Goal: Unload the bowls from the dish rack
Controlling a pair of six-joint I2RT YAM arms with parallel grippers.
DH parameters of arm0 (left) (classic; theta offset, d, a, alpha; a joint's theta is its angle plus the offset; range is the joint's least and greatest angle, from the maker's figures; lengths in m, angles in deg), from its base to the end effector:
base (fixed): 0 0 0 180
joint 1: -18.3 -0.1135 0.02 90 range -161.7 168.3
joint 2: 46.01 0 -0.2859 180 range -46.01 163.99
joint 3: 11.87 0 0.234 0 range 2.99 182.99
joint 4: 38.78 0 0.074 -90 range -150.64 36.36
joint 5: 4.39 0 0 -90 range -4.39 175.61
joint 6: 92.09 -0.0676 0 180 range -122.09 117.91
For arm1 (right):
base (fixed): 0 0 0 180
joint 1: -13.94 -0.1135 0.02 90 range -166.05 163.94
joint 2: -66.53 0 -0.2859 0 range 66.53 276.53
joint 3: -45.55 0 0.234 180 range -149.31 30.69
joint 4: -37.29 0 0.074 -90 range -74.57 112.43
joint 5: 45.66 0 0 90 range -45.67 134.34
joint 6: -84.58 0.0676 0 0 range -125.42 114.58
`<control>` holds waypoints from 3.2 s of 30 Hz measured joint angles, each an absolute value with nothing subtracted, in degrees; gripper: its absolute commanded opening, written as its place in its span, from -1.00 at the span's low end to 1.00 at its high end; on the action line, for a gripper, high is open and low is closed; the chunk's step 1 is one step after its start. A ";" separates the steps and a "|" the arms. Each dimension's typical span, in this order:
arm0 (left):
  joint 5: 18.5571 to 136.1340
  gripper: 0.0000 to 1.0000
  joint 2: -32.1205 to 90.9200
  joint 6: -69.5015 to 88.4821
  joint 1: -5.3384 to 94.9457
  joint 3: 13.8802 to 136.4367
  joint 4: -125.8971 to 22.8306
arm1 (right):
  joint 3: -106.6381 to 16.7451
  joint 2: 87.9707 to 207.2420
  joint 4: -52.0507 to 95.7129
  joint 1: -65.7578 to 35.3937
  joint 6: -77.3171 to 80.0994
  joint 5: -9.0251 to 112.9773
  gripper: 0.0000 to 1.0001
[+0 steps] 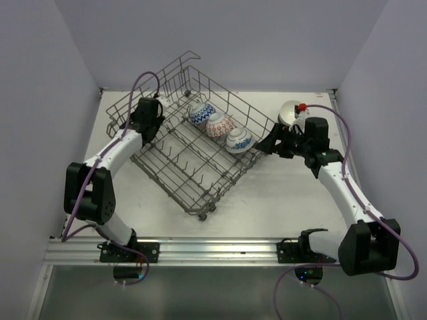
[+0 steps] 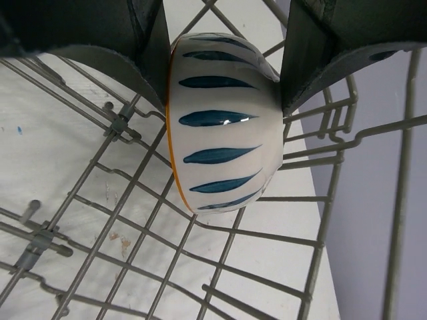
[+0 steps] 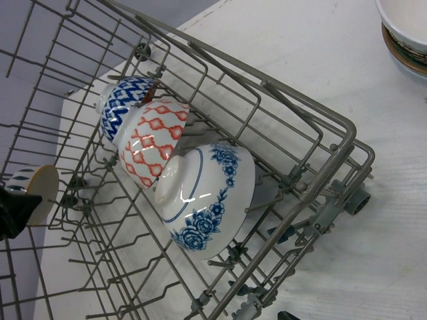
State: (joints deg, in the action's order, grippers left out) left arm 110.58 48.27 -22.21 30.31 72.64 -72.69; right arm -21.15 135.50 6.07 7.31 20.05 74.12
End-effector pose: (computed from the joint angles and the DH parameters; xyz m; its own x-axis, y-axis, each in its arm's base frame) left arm 0.3676 -0.0490 0.2655 -0.6721 0.4618 -0.5788 0.1291 0.8428 0.5225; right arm 0.2562 0.0636 0.2979 -0.7149 0.2927 -0.6351 -0.2262 0.7626 0.6061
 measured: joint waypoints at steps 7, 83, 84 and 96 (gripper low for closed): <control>117.35 -0.98 44.38 -24.22 38.03 72.53 -71.85 | -21.15 133.94 5.63 7.31 20.05 74.07 0.59; 56.09 1.00 16.93 24.87 32.57 57.95 -49.54 | -43.68 145.90 -5.17 -24.53 22.13 41.70 -1.00; 57.84 1.00 16.08 23.38 32.57 58.56 -50.65 | -43.90 144.65 -6.06 -24.43 21.97 40.52 -1.00; 80.44 1.00 7.23 8.54 33.66 50.52 -57.87 | -34.37 121.77 -16.36 2.24 21.97 33.00 -1.00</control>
State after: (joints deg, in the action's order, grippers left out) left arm 80.44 7.23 8.54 33.66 50.52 -57.87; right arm -34.37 121.77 -16.36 2.24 21.97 33.00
